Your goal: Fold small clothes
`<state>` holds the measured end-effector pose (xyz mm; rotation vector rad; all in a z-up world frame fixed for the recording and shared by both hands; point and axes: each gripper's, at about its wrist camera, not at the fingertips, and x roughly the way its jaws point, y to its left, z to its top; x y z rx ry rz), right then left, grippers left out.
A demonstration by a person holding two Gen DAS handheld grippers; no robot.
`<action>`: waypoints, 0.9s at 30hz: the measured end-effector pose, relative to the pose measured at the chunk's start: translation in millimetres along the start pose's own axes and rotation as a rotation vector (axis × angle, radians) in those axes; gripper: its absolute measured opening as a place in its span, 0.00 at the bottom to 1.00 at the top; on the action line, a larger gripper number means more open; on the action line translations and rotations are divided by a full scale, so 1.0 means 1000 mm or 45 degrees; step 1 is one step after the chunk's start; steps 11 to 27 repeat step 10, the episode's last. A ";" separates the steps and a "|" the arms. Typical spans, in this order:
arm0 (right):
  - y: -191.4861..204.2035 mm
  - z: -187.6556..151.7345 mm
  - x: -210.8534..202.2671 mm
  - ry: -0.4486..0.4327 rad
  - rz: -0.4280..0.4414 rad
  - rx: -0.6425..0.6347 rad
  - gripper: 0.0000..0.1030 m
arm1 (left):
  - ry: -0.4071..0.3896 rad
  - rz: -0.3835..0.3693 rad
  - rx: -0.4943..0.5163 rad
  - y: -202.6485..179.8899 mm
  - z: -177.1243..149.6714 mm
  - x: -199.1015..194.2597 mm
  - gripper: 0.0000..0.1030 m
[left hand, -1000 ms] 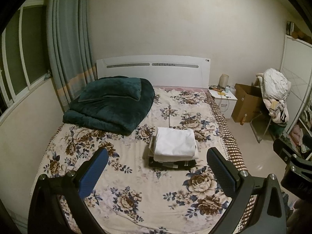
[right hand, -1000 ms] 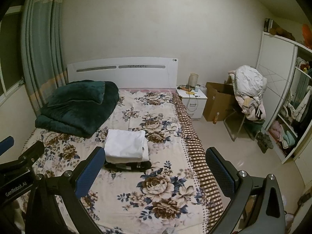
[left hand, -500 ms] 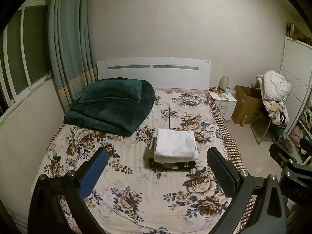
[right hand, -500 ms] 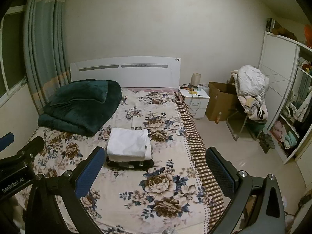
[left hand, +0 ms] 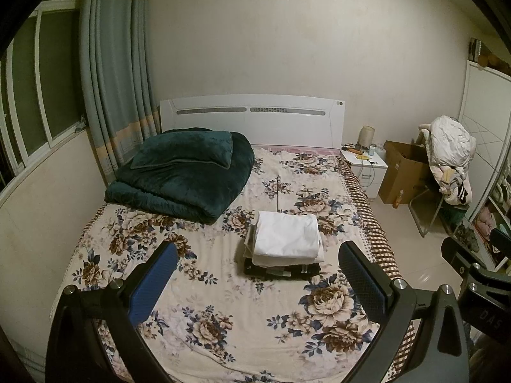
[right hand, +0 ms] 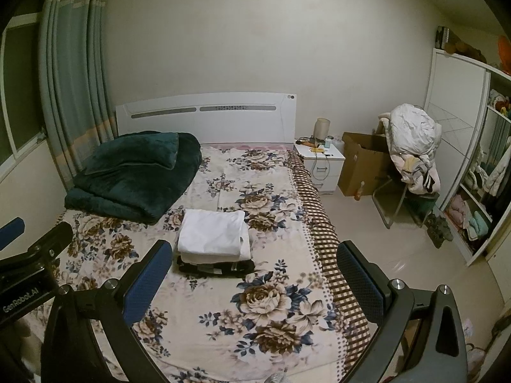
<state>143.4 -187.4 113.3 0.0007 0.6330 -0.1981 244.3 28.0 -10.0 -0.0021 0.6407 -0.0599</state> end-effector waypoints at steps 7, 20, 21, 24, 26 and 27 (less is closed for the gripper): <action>0.001 -0.002 -0.002 -0.001 -0.005 0.002 1.00 | -0.012 0.012 0.000 0.000 0.002 -0.005 1.00; 0.003 -0.005 -0.004 -0.002 -0.009 0.003 1.00 | -0.020 0.013 0.012 -0.004 0.008 -0.011 1.00; 0.003 -0.005 -0.004 -0.002 -0.009 0.003 1.00 | -0.020 0.013 0.012 -0.004 0.008 -0.011 1.00; 0.003 -0.005 -0.004 -0.002 -0.009 0.003 1.00 | -0.020 0.013 0.012 -0.004 0.008 -0.011 1.00; 0.003 -0.005 -0.004 -0.002 -0.009 0.003 1.00 | -0.020 0.013 0.012 -0.004 0.008 -0.011 1.00; 0.003 -0.005 -0.004 -0.002 -0.009 0.003 1.00 | -0.020 0.013 0.012 -0.004 0.008 -0.011 1.00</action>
